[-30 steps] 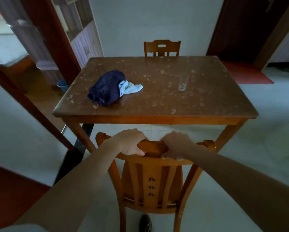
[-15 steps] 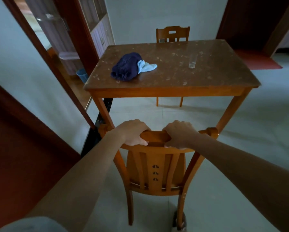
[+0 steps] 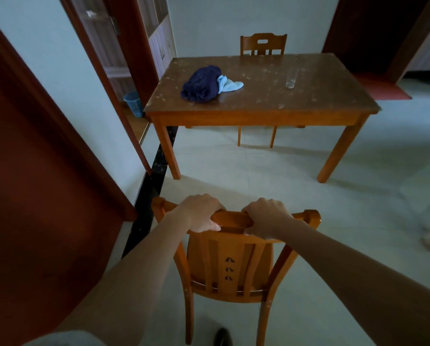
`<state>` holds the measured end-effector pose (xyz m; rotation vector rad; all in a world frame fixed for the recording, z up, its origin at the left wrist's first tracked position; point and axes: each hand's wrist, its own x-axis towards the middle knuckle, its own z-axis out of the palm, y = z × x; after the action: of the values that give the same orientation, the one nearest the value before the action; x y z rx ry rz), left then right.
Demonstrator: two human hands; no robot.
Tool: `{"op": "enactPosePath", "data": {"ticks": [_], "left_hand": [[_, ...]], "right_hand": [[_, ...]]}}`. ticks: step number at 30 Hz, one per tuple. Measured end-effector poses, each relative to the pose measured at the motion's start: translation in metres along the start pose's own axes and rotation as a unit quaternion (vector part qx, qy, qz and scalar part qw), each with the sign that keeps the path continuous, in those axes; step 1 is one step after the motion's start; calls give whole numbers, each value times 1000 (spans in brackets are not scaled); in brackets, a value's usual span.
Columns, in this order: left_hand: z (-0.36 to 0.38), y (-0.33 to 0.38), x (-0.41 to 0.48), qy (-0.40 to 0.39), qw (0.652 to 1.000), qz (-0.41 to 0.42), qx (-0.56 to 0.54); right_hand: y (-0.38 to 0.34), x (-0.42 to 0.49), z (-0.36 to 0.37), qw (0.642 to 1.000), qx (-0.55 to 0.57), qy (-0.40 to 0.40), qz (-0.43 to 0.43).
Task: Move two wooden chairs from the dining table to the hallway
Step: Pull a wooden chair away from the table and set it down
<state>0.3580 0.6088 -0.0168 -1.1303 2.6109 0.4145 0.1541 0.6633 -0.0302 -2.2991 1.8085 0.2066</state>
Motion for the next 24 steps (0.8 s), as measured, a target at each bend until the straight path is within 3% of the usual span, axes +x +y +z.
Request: {"op": "enactPosePath", "data": {"ticks": [8,17,24], "left_hand": [[51,34,-77,13,1000,-26,-4],[113,72,-146,49,998,10,26],[174,84,-181,44,998,21,-32]], "right_hand": [[-48,-72,39,1000,-20,10,5],[-95,-151,87,999,-11,11,29],[-132,-205,124,997,14,1,75]]}}
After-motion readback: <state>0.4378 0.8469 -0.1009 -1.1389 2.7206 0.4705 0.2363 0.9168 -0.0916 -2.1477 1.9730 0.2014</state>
